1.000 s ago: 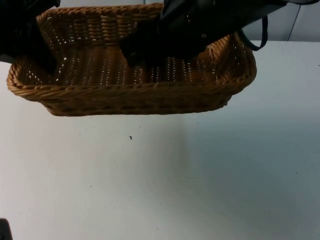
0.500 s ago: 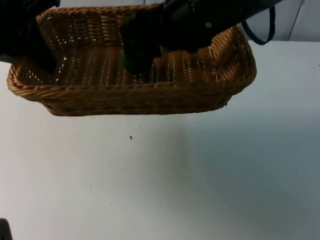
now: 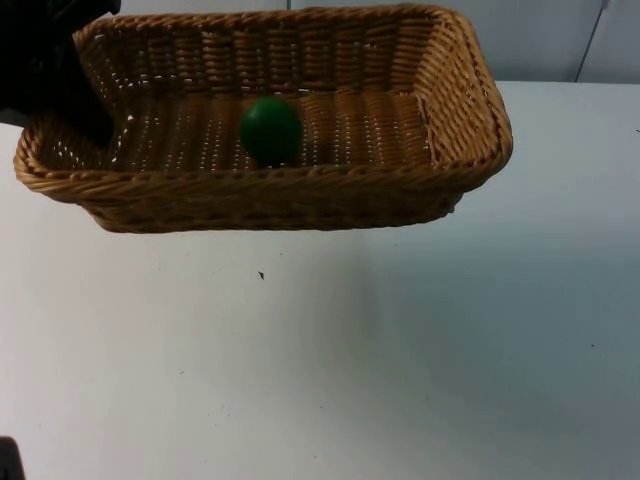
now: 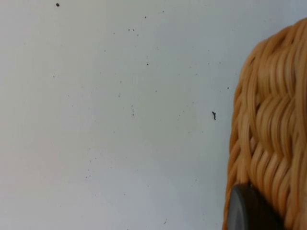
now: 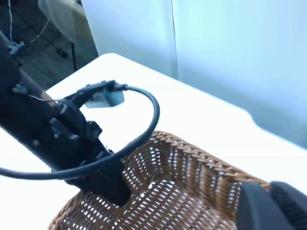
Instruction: Pick up the basket with the left hand and place the ball into the basket with the right hand.
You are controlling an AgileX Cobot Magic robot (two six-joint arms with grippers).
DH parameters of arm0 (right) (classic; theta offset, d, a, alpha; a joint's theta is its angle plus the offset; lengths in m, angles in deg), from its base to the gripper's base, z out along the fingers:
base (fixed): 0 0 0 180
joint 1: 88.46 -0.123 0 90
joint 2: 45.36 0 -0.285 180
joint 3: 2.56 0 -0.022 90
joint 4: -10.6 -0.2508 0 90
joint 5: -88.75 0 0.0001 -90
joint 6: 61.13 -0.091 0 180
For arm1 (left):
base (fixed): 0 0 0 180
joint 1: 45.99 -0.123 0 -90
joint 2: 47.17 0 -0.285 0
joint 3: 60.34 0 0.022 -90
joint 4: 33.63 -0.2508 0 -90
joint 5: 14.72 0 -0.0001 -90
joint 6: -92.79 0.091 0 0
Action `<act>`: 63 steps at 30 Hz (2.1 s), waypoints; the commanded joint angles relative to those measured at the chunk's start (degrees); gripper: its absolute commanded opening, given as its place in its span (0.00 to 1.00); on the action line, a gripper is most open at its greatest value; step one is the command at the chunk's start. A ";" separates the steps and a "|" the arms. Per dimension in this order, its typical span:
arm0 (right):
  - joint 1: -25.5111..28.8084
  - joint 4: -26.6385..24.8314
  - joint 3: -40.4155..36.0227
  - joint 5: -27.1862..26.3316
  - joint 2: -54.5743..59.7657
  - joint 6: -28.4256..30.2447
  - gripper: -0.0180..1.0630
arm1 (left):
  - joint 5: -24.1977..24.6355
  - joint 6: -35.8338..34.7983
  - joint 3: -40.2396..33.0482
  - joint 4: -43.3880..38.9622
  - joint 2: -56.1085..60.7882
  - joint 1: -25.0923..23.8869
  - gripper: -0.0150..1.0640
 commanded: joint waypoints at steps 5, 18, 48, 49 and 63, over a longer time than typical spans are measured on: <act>-0.27 5.27 0.66 5.93 -4.45 -1.03 0.02 | 0.19 0.09 0.11 2.32 0.63 0.13 0.01; -0.27 15.58 0.66 14.17 -10.55 -9.58 0.02 | -4.94 0.09 0.11 2.32 0.63 0.13 0.01; -0.27 17.31 0.66 16.77 -11.48 -11.04 0.02 | -3.64 9.10 0.11 1.89 -12.23 0.13 0.01; -0.27 17.31 0.66 16.77 -11.48 -11.04 0.02 | -3.64 9.10 0.11 1.89 -12.70 0.13 0.01; -0.27 18.13 0.66 16.42 -11.48 -13.88 0.02 | -7.03 8.84 0.11 1.19 -14.08 0.13 0.01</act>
